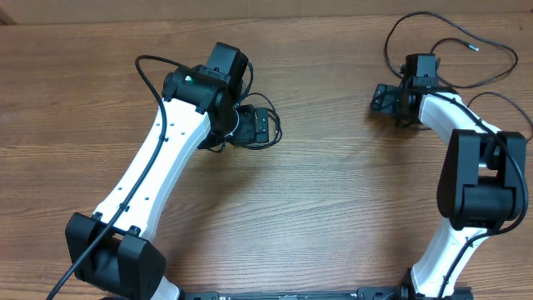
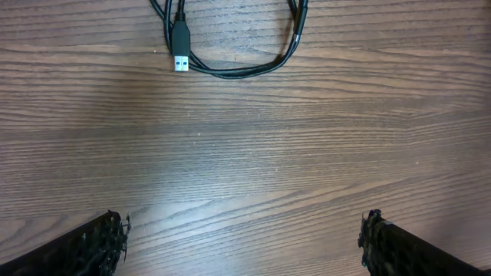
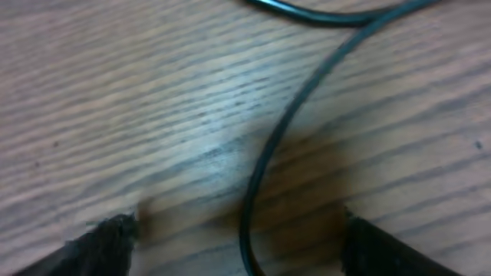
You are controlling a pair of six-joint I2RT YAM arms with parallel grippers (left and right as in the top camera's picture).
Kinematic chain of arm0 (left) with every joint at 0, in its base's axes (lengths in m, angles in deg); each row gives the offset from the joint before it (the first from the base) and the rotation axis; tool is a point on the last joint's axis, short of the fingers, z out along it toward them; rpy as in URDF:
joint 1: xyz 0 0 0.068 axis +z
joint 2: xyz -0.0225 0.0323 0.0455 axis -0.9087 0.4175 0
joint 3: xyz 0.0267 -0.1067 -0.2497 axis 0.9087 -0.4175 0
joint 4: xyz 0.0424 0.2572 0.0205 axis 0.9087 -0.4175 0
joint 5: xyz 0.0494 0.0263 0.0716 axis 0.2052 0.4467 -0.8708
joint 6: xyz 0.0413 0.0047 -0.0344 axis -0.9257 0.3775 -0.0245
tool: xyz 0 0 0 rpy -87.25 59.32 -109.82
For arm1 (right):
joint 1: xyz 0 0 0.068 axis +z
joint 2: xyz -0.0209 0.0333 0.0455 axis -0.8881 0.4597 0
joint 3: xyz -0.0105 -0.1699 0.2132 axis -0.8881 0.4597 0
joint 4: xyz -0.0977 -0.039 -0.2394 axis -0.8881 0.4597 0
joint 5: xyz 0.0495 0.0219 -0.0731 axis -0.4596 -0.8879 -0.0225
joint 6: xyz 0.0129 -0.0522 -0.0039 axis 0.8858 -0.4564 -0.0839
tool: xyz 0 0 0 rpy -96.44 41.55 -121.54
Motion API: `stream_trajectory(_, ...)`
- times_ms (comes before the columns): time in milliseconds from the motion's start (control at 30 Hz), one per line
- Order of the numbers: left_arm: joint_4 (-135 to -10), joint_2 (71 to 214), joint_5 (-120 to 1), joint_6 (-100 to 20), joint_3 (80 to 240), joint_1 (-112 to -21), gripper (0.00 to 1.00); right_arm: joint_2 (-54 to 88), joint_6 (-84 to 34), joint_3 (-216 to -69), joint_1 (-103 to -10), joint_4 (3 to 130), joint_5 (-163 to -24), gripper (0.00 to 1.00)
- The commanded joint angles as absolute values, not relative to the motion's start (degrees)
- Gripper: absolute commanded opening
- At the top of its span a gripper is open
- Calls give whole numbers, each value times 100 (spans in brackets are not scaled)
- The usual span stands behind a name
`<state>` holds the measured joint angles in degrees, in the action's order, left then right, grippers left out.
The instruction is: Untangle cables
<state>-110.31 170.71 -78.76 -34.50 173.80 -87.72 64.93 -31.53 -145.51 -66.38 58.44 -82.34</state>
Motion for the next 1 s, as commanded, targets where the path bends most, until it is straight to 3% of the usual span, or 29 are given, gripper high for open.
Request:
stream_trajectory(0,-11029,17115,-7810,-3474,17386,-8785,99,6594,-3155,-14626,-6658,5791,-8140,69)
stream_trajectory(300,-11013,17115,-7810,-3474,17386,-8785,100,6594,-3155,-14626,-6645,5866,-8142,23)
stream_trajectory(500,-11009,17115,-7810,-3474,17386,-8785,99,6594,-3155,-14626,-6645,6038,-8142,4)
stream_trajectory(967,-11007,17115,-7810,-3474,17386,-8785,100,6174,-3429,-14628,-6645,6652,-8756,4)
